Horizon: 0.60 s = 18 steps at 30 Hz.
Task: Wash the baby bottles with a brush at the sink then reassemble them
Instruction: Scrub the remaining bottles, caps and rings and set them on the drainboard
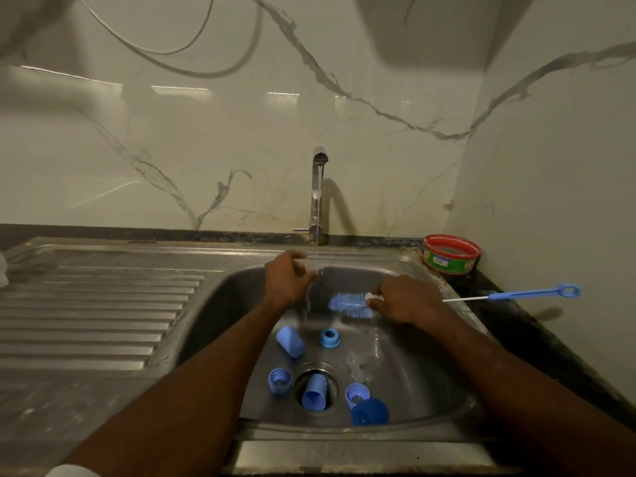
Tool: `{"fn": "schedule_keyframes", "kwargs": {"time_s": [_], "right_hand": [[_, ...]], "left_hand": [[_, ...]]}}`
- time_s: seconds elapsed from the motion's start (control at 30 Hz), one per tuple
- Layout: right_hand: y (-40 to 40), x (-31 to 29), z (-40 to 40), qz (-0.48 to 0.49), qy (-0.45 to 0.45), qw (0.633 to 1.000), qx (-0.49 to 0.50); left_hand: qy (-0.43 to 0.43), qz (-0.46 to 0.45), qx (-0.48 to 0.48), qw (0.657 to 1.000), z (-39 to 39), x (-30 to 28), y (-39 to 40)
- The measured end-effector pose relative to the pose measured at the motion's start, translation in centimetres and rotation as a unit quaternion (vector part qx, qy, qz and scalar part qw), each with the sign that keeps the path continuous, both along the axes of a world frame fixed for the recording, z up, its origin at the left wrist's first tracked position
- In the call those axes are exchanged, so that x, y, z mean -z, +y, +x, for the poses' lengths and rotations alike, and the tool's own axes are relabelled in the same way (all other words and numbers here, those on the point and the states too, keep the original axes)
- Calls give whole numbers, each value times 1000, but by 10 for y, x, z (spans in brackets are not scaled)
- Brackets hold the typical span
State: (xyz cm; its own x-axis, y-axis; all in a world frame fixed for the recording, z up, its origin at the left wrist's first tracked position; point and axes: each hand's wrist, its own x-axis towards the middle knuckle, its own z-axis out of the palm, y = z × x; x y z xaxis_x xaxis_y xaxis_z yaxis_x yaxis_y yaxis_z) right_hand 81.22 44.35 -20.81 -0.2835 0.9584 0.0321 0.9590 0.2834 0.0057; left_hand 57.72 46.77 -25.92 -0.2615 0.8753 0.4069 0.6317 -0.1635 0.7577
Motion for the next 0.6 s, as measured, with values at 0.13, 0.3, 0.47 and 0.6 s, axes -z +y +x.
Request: {"fn": "schedule_keyframes", "kwargs": {"time_s": [0.13,0.3,0.47,0.6], "right_hand": [[0,1,1,3,-3,1000,0],[2,5,1,-3,18,1000,0],[-1,5,-6,10,1,1000,-9],[-15,0,-13,33,45,998,-2]], "left_hand": [[56,-27,27,998,-2,3,-1],[224,-85,74,968,-1,5,-1],[343,-174,77,920,5,8,-4],[325,-193,79,922,-5,6,-12]]}}
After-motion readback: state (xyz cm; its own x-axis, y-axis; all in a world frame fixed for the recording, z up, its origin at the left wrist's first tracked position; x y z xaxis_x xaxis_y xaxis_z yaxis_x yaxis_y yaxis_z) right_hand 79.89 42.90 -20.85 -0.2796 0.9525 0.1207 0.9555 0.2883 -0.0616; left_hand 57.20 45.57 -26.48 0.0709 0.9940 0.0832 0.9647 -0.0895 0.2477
